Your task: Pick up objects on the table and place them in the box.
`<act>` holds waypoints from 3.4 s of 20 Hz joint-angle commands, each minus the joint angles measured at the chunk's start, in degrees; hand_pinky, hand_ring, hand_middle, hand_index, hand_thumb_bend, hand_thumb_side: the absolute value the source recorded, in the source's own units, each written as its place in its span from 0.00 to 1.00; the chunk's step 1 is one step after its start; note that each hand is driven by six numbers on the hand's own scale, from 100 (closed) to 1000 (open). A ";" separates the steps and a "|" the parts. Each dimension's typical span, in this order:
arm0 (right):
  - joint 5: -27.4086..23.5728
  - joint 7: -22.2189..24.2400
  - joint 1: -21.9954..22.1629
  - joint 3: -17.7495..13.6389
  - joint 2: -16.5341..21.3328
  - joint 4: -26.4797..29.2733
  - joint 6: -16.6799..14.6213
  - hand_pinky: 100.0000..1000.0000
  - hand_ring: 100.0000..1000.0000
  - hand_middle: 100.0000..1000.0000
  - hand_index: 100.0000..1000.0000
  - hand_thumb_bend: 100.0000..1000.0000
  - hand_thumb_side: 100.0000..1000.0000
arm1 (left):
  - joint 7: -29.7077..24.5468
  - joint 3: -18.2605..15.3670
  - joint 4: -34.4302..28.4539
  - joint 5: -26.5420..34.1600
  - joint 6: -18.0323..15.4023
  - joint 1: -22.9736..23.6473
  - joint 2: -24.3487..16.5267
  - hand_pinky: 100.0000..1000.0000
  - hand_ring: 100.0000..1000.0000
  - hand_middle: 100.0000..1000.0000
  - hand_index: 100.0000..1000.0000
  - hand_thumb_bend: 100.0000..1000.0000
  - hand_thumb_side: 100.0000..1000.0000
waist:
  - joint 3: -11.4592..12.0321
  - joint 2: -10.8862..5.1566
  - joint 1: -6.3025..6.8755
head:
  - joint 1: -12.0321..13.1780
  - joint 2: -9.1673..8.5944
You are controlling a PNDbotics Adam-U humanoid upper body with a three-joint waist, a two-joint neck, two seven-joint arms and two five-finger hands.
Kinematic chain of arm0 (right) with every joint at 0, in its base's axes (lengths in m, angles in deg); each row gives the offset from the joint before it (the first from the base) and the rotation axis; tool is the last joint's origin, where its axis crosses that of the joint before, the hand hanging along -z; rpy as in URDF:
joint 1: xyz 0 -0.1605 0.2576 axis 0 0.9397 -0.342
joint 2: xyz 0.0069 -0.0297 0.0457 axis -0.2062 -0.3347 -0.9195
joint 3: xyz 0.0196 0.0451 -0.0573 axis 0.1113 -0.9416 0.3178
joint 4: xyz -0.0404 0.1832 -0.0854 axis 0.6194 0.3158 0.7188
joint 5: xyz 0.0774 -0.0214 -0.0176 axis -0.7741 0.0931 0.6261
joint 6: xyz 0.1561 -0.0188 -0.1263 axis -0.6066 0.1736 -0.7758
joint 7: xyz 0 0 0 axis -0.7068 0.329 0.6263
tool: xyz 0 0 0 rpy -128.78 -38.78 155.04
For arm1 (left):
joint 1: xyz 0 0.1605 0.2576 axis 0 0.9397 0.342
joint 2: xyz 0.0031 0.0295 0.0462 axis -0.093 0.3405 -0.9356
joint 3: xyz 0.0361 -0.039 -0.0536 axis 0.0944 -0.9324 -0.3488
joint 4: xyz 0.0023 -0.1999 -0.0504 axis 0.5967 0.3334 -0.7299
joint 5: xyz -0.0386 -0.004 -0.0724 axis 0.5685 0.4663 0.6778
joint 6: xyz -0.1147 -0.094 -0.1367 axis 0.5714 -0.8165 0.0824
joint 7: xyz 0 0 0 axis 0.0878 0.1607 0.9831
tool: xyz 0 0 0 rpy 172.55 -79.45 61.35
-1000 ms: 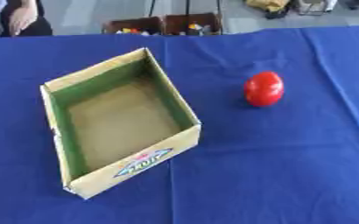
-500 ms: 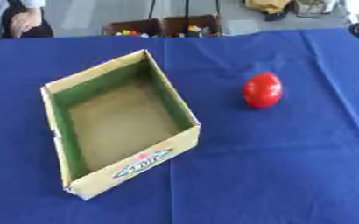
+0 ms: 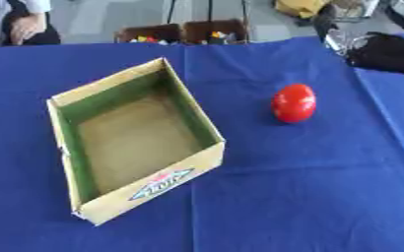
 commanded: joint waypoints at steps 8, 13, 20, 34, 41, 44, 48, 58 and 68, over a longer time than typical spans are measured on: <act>1.83 5.64 0.98 3.02 1.55 0.76 2.12 0.71 0.78 0.83 0.93 0.37 1.00 | -0.38 -0.11 -0.85 0.34 -0.10 -1.04 -1.66 0.68 0.88 0.85 0.93 0.00 1.00 | 0.24 -2.16 -0.84 | 0.07 -0.82; -2.12 7.46 1.81 4.56 0.51 -0.66 4.45 0.72 0.79 0.81 0.94 0.44 1.00 | -0.47 -0.06 -0.85 0.43 -0.11 -1.19 -1.54 0.68 0.88 0.85 0.93 0.00 1.00 | 0.34 -2.09 -0.82 | 0.03 -0.95; -6.53 7.42 2.22 5.52 -1.25 -2.77 6.74 0.73 0.80 0.81 0.95 0.48 1.00 | -0.47 -0.05 -0.85 0.45 -0.09 -1.30 -1.43 0.68 0.88 0.85 0.93 0.00 1.00 | 0.33 -1.92 -0.90 | -0.02 -1.15; -4.90 1.74 3.18 6.79 -7.23 -9.37 8.00 0.73 0.78 0.82 0.98 0.49 0.83 | -0.71 0.01 -0.85 0.50 0.20 -1.26 -1.07 0.68 0.88 0.85 0.92 0.00 1.00 | 0.35 -1.56 -0.79 | 0.09 -1.41; -7.78 -0.62 3.66 6.12 -10.12 -11.55 10.22 0.76 0.80 0.84 0.99 0.54 0.74 | -0.92 0.03 -0.85 0.54 0.32 -1.20 -0.96 0.68 0.88 0.85 0.91 0.00 1.00 | 0.22 -1.45 -0.64 | 0.05 -1.48; -7.27 -1.95 3.49 5.99 -11.06 -13.41 11.02 0.76 0.81 0.84 0.99 0.53 0.73 | -0.96 0.02 -0.85 0.57 0.39 -1.11 -0.91 0.68 0.88 0.85 0.91 0.00 1.00 | 0.33 -1.41 -0.57 | -0.02 -1.51; -7.30 -4.06 3.00 5.97 -11.89 -15.49 11.56 0.76 0.81 0.84 0.99 0.52 0.73 | -1.04 0.07 -0.85 0.58 0.47 -1.07 -0.84 0.67 0.88 0.85 0.91 0.00 1.00 | 0.35 -1.30 -0.54 | -0.07 -1.45; -8.21 -9.49 1.45 5.96 -14.12 -21.60 13.26 0.75 0.80 0.83 0.98 0.48 0.68 | -1.18 0.12 -0.85 0.61 0.62 -0.93 -0.75 0.67 0.88 0.84 0.91 0.00 1.00 | 0.48 -1.09 -0.44 | -0.16 -1.53; -9.13 -10.67 0.02 7.03 -15.02 -25.78 11.70 0.74 0.79 0.83 0.98 0.48 0.60 | -1.48 0.21 -0.85 0.71 0.69 -1.08 -0.67 0.67 0.88 0.84 0.90 0.00 1.00 | 0.82 -0.88 -0.38 | -0.06 -1.69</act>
